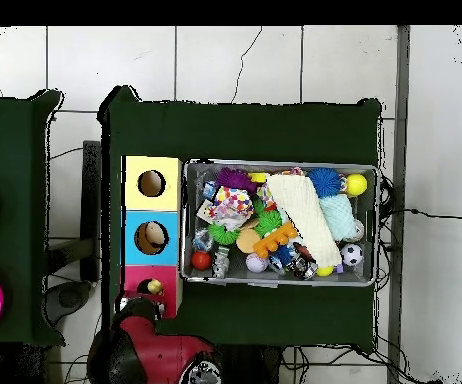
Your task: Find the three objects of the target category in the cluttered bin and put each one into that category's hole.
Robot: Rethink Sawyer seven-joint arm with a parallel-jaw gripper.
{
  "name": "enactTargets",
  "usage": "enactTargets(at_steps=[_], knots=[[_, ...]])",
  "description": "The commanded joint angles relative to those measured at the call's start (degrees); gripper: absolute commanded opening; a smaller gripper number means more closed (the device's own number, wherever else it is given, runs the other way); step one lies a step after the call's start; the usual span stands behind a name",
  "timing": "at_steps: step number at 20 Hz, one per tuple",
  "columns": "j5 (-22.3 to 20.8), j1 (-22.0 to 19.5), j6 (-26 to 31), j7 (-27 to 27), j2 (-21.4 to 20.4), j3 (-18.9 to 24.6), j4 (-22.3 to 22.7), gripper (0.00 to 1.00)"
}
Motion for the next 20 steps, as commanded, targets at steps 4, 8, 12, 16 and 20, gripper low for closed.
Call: enactTargets(at_steps=[4,8,12,16,20], knots=[[1.2,-3.7,9.3,11.4,-7.1,4.3,-1.2,0.0],[1.3,-3.5,12.5,10.1,-8.4,2.5,-0.7,0.0],[1.6,-2.5,16.6,8.5,-10.1,0.1,-0.3,0.0],[1.2,-1.9,17.9,7.8,-10.2,-1.3,-0.3,0.0],[0.7,-2.2,16.3,9.0,-8.3,-0.2,-0.3,0.0]])
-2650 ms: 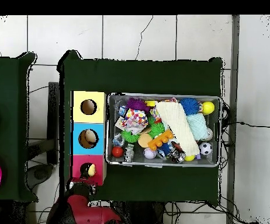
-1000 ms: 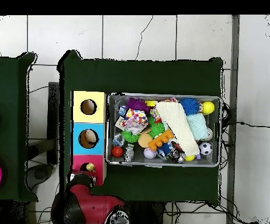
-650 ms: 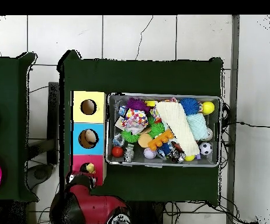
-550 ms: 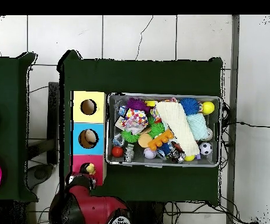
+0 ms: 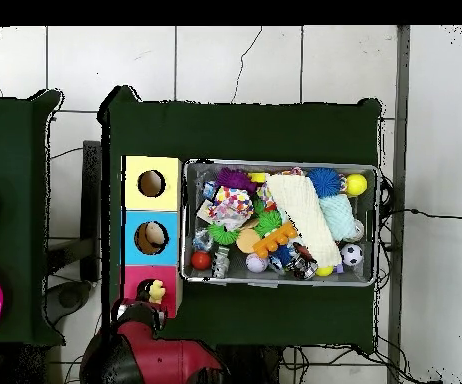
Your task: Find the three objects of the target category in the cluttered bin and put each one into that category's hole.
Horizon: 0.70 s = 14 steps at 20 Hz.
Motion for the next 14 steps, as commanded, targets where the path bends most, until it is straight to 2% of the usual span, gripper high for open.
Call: enactTargets(at_steps=[1,10,14], knots=[[0.9,-1.0,3.1,9.2,0.7,-0.2,-1.7,0.0],[1.0,-2.1,3.2,10.9,-0.1,2.0,0.1,0.0],[1.8,-1.9,5.6,11.0,-2.9,1.8,0.8,0.0]])
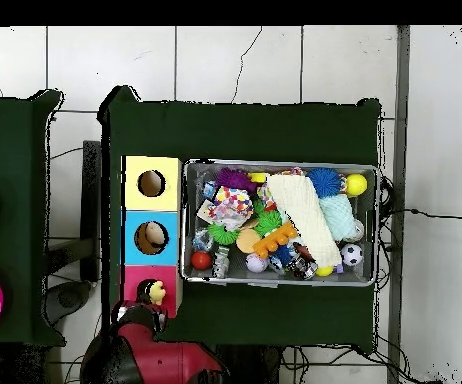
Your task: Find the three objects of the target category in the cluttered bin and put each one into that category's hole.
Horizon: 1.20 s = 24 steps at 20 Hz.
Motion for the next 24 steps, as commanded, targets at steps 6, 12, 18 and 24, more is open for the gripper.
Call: enactTargets(at_steps=[6,12,18,24], knots=[[2.2,-1.7,6.2,11.5,-4.5,2.6,1.4,0.0],[2.3,-2.1,6.2,11.9,-4.9,3.6,1.5,0.0],[2.2,-2.3,5.3,12.4,-4.6,4.2,1.7,0.0],[2.2,-3.1,7.8,11.1,-7.0,3.5,1.3,0.0]])
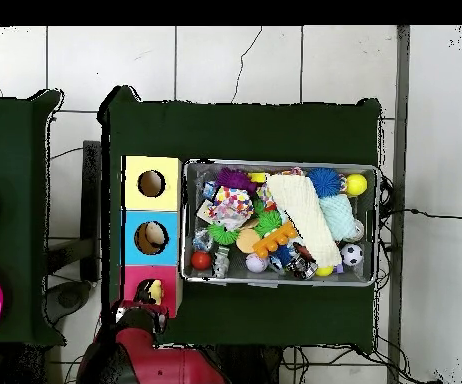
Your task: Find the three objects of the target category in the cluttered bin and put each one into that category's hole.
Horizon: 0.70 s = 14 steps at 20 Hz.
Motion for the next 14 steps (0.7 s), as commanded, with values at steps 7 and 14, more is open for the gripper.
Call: enactTargets(at_steps=[7,14], knots=[[2.4,-2.9,10.6,10.5,-4.7,3.3,-0.2,0.0],[0.7,-4.0,11.2,8.2,-4.9,1.5,-1.0,0.0]])
